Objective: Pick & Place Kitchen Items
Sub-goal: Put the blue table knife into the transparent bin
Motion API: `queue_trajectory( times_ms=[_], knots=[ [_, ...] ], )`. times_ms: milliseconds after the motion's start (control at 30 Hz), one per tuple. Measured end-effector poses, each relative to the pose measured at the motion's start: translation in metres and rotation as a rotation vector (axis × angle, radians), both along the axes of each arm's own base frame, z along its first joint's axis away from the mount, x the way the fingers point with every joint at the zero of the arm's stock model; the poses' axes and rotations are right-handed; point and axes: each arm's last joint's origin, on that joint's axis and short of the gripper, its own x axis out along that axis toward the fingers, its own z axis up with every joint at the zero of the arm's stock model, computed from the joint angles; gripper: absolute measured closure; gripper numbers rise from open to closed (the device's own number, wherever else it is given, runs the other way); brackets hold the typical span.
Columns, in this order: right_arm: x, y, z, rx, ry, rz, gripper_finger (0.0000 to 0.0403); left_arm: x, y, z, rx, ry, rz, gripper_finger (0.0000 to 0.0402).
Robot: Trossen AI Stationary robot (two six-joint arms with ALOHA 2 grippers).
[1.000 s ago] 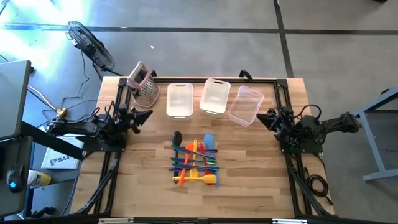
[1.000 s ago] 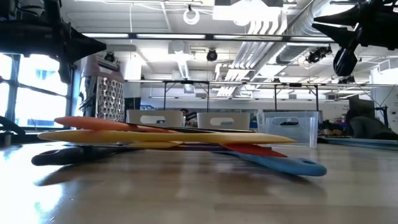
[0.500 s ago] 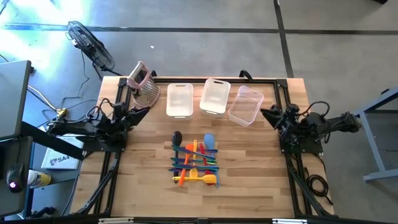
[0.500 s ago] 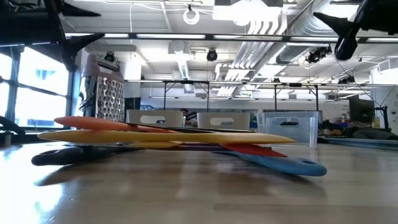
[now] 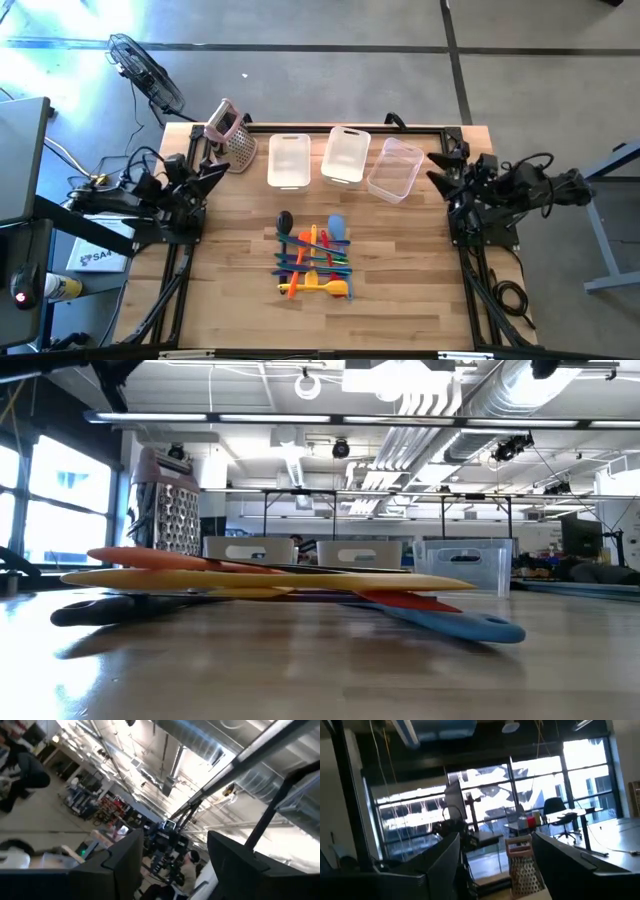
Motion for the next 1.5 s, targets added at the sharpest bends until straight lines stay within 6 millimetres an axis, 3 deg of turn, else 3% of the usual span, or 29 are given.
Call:
queue_trajectory(
  times_ms=[200,533,833,1067,1267,1500],
  knots=[
    [0.031,0.006,0.029,-0.024,0.231,0.004,0.0163,0.007,-0.001,0.032,0.129,0.062,0.051,0.0185],
    [0.09,0.011,0.049,-0.053,0.457,-0.061,0.0163,0.012,-0.002,0.066,0.172,0.299,0.042,0.0185],
    [0.128,0.006,0.026,0.04,0.622,-0.096,0.0163,0.015,-0.004,0.075,0.096,0.521,-0.07,0.0185],
    [0.144,0.011,-0.004,0.161,0.788,-0.053,0.0163,0.019,-0.004,0.057,0.073,0.73,-0.072,0.0185],
    [0.16,0.019,-0.017,0.238,0.829,0.103,0.0163,0.021,-0.005,0.054,-0.013,0.74,-0.134,0.0185],
    [0.184,0.034,-0.03,0.095,0.815,0.161,0.0163,0.021,-0.009,0.054,-0.023,0.739,-0.277,0.0185]
  ],
)
